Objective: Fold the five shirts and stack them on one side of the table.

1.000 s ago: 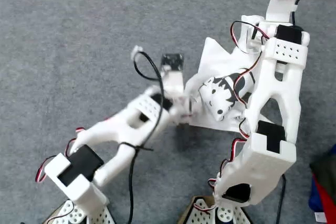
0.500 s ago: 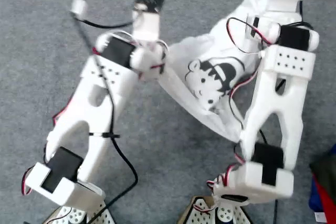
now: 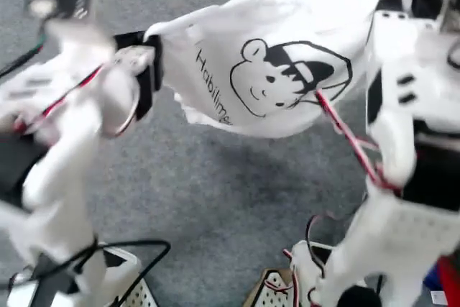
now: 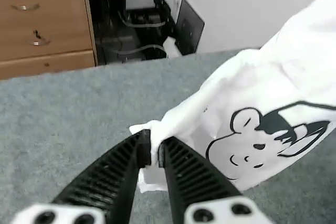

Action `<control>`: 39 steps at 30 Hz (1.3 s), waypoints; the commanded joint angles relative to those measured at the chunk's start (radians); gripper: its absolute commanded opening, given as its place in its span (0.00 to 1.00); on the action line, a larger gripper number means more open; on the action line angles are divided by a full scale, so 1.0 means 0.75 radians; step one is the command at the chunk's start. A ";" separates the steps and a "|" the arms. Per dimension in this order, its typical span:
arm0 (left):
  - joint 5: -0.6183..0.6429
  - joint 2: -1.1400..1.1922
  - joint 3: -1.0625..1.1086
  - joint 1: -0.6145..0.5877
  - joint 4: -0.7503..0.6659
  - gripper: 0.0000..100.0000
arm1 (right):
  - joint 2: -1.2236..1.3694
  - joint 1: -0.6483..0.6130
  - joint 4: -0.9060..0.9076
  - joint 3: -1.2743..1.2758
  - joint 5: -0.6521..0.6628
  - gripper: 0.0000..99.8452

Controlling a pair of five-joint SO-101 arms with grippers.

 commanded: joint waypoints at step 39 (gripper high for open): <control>-0.401 -0.975 2.273 -0.276 -1.240 0.02 | -0.013 -0.292 -0.892 1.245 -0.012 0.01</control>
